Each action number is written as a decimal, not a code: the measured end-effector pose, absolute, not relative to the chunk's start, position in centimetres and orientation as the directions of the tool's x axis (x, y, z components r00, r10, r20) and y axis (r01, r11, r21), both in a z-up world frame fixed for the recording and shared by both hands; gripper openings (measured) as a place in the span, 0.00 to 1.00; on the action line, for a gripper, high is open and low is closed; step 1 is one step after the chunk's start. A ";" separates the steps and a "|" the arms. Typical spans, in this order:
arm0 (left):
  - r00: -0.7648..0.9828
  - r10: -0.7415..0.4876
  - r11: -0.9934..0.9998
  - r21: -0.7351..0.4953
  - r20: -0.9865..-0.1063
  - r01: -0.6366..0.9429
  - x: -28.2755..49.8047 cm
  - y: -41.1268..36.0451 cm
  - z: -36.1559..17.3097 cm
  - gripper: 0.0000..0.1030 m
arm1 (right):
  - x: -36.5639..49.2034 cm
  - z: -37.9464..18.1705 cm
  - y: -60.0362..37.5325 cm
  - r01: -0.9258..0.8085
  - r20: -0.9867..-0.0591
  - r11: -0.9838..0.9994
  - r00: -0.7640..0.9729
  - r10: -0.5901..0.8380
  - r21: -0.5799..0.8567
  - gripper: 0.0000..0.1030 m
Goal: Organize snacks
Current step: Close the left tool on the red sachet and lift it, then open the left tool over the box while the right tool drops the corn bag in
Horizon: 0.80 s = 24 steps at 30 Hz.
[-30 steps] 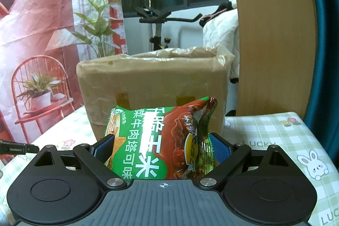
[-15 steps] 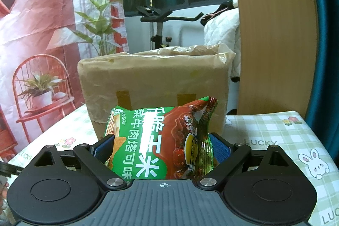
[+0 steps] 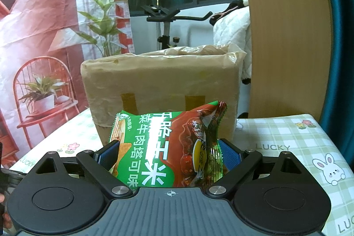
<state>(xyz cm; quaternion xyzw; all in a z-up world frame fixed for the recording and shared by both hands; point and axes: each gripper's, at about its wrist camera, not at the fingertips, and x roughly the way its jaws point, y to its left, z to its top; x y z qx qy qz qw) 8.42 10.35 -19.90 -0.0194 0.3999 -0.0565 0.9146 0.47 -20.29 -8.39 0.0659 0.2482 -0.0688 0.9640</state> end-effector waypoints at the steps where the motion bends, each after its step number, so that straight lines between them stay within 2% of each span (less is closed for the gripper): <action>1: 0.671 -0.140 0.990 -0.101 -0.728 0.098 8.3 10.5 -19.8 0.40 | 0.4 -8.3 -20.3 0.164 -0.486 0.982 0.868 -0.099 0.092 0.88; 6: 0.674 -0.177 0.984 -0.134 -0.717 0.116 7.7 10.7 -19.6 0.20 | 0.3 -8.2 -20.7 0.174 -0.481 0.980 0.870 -0.107 0.096 0.88; 15: 0.711 -0.137 0.990 -0.119 -0.690 0.075 7.3 11.3 -18.6 0.19 | 0.0 -8.2 -20.4 0.173 -0.476 0.980 0.873 -0.108 0.094 0.88; 24: 0.821 -0.108 0.994 -0.078 -0.560 0.077 7.5 11.8 -11.9 0.19 | 0.0 -6.7 -20.7 0.171 -0.446 0.983 0.887 -0.121 0.074 0.88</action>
